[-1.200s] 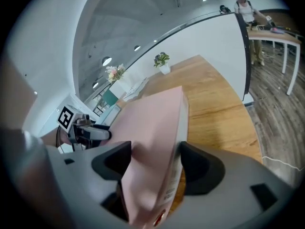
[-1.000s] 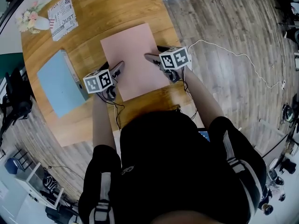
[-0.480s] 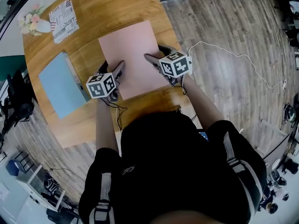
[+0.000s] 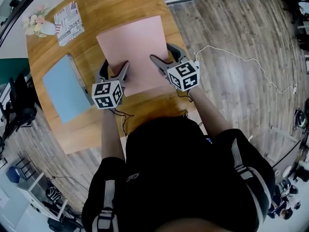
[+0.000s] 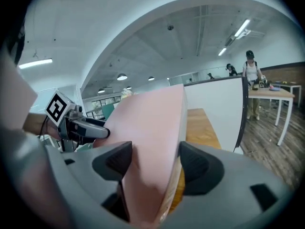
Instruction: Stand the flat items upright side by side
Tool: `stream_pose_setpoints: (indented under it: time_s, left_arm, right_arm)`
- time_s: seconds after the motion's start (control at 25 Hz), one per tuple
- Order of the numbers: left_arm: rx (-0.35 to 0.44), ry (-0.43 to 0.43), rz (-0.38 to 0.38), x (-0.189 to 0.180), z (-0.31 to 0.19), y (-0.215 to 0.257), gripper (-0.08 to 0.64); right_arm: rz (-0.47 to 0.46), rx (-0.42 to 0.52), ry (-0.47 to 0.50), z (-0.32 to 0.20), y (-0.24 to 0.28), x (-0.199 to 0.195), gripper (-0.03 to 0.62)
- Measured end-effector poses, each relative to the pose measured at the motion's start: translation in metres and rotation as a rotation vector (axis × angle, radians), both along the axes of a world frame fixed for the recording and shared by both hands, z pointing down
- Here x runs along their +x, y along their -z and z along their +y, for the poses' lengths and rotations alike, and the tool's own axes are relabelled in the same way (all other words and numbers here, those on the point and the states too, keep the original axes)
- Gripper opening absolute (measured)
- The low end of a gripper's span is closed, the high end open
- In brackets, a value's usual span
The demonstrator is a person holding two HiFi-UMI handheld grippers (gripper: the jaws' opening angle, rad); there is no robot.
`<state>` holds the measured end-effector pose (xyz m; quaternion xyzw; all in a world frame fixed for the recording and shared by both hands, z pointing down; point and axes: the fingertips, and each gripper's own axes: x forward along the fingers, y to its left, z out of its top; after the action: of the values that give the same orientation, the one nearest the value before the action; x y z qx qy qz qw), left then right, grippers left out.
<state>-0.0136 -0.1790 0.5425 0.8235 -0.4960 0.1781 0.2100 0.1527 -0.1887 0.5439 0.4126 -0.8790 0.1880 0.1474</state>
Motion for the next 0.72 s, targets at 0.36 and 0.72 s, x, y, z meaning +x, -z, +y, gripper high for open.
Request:
stream_pose_setpoints:
  time_s: [0.36,0.72]
  left_arm:
    - [0.092,-0.004,-0.019,0.006,-0.002,0.021,0.373]
    - [0.214,-0.004,-0.079,0.015,-0.008,0.047,0.376]
  right_arm:
    - [-0.008,0.136,-0.053,0.004,0.022,0.005,0.319]
    - [0.026,0.262,-0.118,0.005,0.046,0.013,0.319]
